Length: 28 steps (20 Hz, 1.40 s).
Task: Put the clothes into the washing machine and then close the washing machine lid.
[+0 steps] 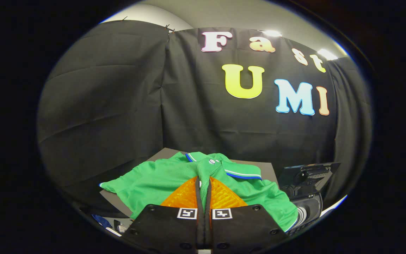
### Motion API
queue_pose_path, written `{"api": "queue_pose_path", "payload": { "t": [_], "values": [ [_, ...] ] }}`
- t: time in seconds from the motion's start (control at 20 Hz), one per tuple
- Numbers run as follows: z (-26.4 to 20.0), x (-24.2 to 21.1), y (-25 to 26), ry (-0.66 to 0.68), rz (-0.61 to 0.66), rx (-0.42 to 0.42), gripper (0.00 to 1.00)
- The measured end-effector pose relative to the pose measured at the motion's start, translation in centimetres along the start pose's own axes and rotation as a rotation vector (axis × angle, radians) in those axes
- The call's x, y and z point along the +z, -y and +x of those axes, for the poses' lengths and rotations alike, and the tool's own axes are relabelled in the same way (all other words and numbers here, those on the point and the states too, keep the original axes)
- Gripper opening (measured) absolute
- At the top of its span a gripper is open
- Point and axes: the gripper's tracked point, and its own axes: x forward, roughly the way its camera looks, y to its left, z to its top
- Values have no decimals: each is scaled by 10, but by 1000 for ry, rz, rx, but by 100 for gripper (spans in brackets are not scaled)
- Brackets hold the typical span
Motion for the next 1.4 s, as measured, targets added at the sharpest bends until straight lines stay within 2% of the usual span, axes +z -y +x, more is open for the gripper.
{"api": "queue_pose_path", "payload": {
  "t": [0.3, 0.65, 1.4],
  "values": [
    [-12, 22, 23, 43, 18, 19, 2],
    [-26, 42, 82, 88, 41, -4, 2],
    [-45, 33, 209, 97, 76, -129, 1]
  ]
}}
